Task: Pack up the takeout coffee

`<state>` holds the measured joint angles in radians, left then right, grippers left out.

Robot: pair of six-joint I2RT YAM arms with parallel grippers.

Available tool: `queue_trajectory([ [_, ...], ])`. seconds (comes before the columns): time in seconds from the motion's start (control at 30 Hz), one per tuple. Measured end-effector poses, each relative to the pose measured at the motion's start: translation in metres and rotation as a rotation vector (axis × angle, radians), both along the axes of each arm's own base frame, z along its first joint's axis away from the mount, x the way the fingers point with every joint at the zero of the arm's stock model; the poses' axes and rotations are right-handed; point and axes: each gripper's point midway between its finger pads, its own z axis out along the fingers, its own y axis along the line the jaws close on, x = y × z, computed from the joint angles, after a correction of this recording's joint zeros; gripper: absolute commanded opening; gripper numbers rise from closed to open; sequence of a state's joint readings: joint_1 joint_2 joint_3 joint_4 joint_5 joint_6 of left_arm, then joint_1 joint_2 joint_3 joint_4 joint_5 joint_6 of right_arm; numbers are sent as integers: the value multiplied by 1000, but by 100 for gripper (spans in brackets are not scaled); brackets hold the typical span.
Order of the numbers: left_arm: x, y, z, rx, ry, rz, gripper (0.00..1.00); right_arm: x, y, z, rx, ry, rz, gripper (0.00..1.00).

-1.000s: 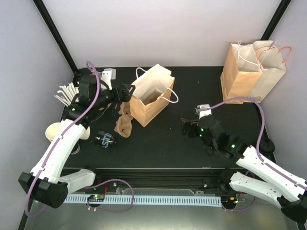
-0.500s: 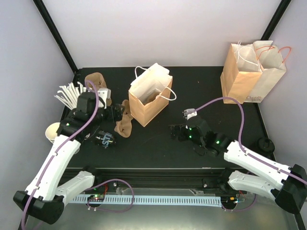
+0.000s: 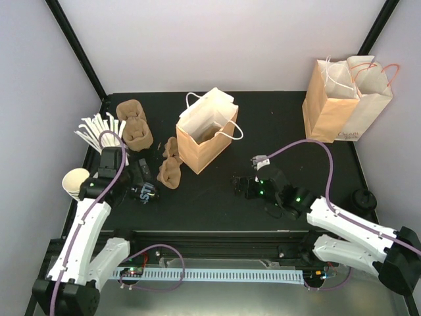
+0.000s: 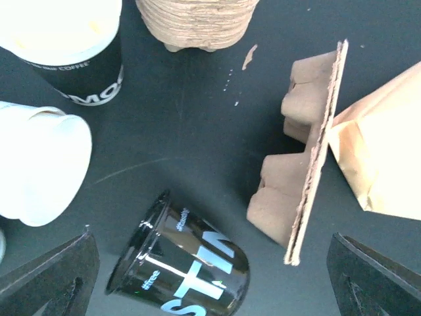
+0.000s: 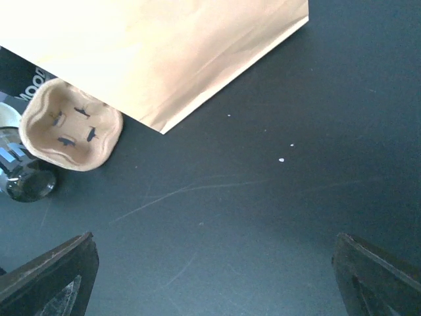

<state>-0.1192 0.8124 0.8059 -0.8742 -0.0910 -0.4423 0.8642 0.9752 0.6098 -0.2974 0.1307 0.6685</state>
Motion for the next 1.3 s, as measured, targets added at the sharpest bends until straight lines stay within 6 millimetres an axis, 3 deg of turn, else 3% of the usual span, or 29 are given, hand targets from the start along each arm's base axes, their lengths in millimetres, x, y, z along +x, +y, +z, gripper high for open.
queue_trajectory([
  [0.1,10,5,-4,-73,-8,29,96,-1,-1,9,21,-21,0,100],
  [0.2,17,10,-27,-164,41,56,95,-2,-3,19,42,-50,4,100],
  [0.33,21,1,-56,-274,135,28,94,-4,-4,28,61,-75,12,100],
  [0.53,29,-7,-68,-326,167,-4,94,-8,-7,25,57,-81,25,100],
  [0.8,25,9,-74,-276,180,94,89,-11,-9,30,77,-94,30,100],
  [1.07,13,6,-90,-306,221,129,74,-13,-7,24,76,-86,49,100],
  [1.3,10,-2,-100,-362,239,133,40,-11,-2,12,69,-81,64,100],
])
